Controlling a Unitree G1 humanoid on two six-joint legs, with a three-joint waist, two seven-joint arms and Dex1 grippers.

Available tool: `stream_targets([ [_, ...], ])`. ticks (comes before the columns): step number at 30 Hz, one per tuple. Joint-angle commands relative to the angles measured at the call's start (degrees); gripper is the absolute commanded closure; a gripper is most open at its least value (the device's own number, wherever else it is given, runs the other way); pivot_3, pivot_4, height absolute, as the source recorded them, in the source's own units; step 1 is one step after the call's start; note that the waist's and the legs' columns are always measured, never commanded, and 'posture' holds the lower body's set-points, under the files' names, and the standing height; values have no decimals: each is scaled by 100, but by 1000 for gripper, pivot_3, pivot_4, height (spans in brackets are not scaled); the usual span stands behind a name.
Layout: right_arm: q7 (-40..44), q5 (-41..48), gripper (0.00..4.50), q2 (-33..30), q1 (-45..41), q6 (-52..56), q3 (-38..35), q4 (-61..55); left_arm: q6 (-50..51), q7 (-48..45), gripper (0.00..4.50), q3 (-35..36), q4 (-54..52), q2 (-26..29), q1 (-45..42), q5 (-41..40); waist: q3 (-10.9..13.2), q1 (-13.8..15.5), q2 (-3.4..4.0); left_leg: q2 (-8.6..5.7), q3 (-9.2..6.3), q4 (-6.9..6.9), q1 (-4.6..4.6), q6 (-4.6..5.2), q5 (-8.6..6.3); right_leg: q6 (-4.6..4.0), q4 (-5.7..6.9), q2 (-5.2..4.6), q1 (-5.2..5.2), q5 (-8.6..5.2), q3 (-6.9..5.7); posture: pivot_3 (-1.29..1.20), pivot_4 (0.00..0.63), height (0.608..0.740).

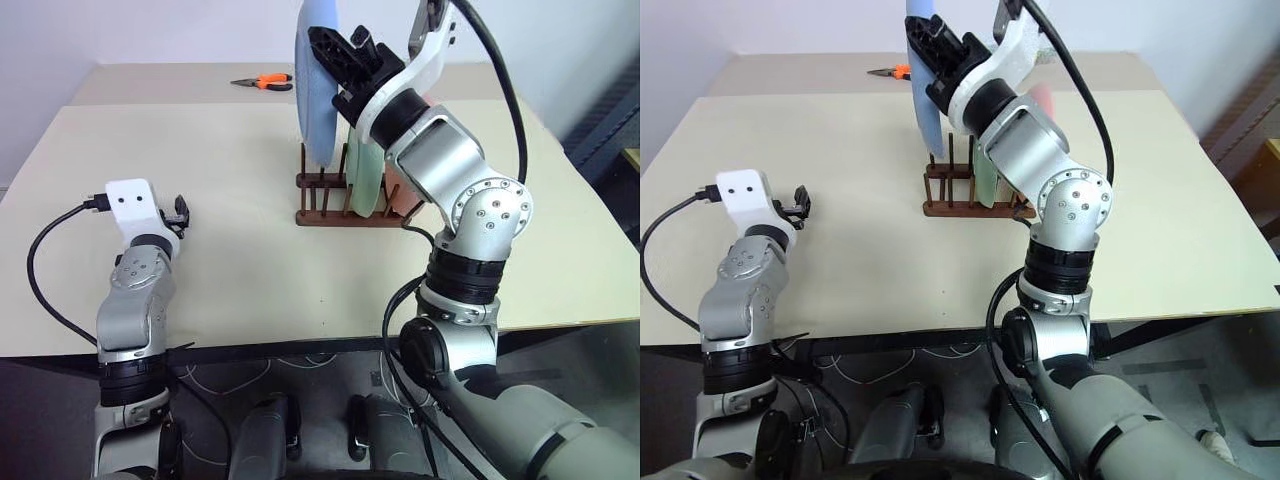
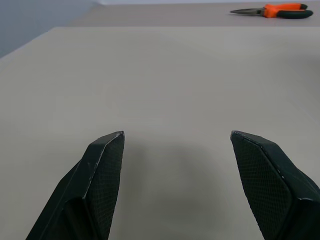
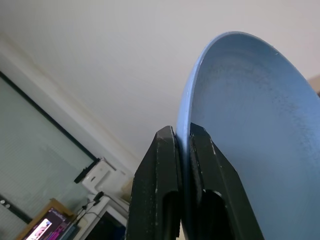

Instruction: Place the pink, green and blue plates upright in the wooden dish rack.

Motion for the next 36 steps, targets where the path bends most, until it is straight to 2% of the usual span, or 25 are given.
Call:
stream_targets([
  [1,-117,-1,4500,82,5,-223,-89,301,-85,-21,1043,24,-140,10,-101,78,0,0,0,0,0,0,0,0,0,0,0,0,0,0,0,0,150,740],
  [6,-3,-394,4500,-7,-8,-505,-85,1055,-104,-32,1043,38,-158,5,-88,98,0,-2,1,0,0,0,0,0,0,0,0,0,0,0,0,0,150,740],
  [9,295,-695,3438,-166,-75,-561,98,1213,-111,-55,977,20,-195,13,-57,112,1,-3,1,0,1,0,0,0,0,0,0,0,0,0,0,0,150,740],
  [11,633,-1131,2479,-375,-105,-630,418,1194,-127,-97,977,7,-235,13,-25,100,1,0,2,0,1,0,-1,0,0,0,0,0,-1,0,1,0,150,740],
  [14,1535,-2382,877,-1159,-27,-992,1610,664,-191,-263,101,-49,-310,46,31,76,2,-1,2,0,1,0,-2,1,0,0,-1,-1,-3,0,0,0,150,740],
  [15,1892,-2916,428,-1537,12,-1261,2079,401,-189,-302,0,-78,-339,65,48,98,2,3,4,0,2,0,-3,1,-1,0,-1,-2,-5,0,1,0,150,740],
  [17,2741,-4058,428,-2530,143,-2119,2883,-278,-258,-541,0,-162,-429,186,146,112,3,21,4,-2,2,1,-5,3,-1,1,-2,-5,-8,-1,1,0,150,740],
  [19,3604,-4493,428,-3376,474,-2810,3009,-919,-481,-997,0,-330,-541,464,354,152,2,25,1,-4,2,1,-7,6,-4,3,-8,-8,-9,-2,0,0,150,740],
  [21,4241,-3788,428,-3971,1007,-2602,2228,-1463,-660,-1642,0,-575,-709,825,704,114,2,25,0,-3,2,-1,-6,7,-5,4,-15,-8,-5,-2,-2,0,150,740],
  [24,4746,-2376,428,-4693,1976,-1658,639,-1814,-846,-2565,0,-859,-878,1269,1265,-72,1,64,0,0,0,0,-2,7,-5,3,-20,-13,7,-1,-9,0,150,740],
  [27,5549,-1586,428,-5416,3528,-988,-727,-1898,-931,-3277,0,-1074,-966,1541,1685,-249,3,141,4,-1,-2,2,0,17,-13,3,-32,-37,15,0,-13,0,150,740],
  [29,5768,-1579,428,-5576,4389,-838,-1176,-1706,-908,-3546,0,-1159,-975,1614,1795,-320,3,168,6,2,-7,1,1,20,-17,1,-35,-39,18,-1,-14,0,150,740],
  [31,5860,-1869,428,-5547,4903,-1036,-1233,-1428,-899,-3738,0,-1219,-970,1689,1812,-315,2,146,12,2,-8,1,3,23,-19,-2,-33,-44,17,1,-10,0,150,740],
  [36,6091,-2298,428,-5334,5275,-1581,-1036,-859,-842,-4049,0,-1199,-900,1801,1820,-365,-5,125,42,2,-7,2,5,25,-19,-6,-30,-44,14,5,-7,0,150,740],
])
